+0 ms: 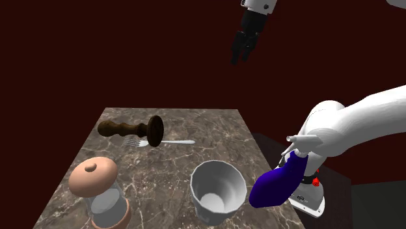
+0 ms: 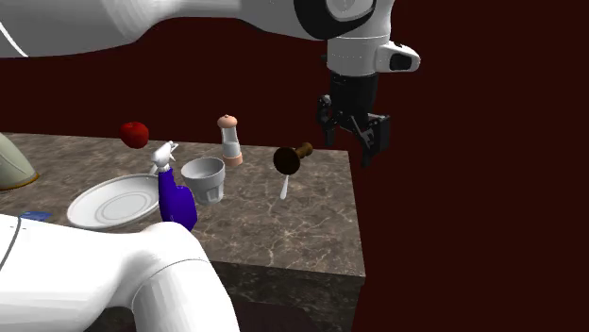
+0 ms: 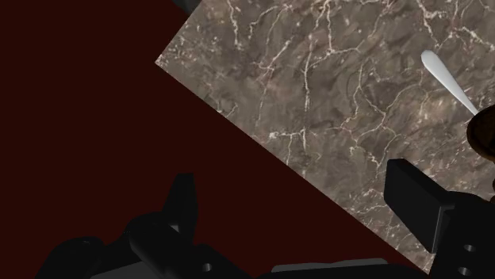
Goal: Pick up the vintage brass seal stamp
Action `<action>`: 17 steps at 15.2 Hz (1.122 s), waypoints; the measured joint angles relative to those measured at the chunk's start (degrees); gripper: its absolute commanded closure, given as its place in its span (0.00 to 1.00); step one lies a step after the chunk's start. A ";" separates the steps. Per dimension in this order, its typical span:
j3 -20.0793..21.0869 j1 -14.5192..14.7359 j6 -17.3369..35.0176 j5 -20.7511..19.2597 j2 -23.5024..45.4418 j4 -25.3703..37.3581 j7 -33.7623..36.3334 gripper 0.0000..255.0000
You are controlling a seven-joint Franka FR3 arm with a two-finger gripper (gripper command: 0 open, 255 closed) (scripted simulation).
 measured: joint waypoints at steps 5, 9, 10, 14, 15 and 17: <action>3.22 1.10 2.42 1.52 3.62 0.71 3.31 0.00; 7.78 2.60 5.81 3.33 8.42 1.57 8.14 0.00; 8.54 2.75 6.49 3.47 10.02 2.33 8.94 0.00; 12.46 3.73 9.21 4.15 16.16 5.15 13.34 0.00; 13.55 3.93 10.09 4.13 18.29 6.26 14.57 0.00; 15.59 4.42 11.45 4.04 21.63 7.91 17.07 0.00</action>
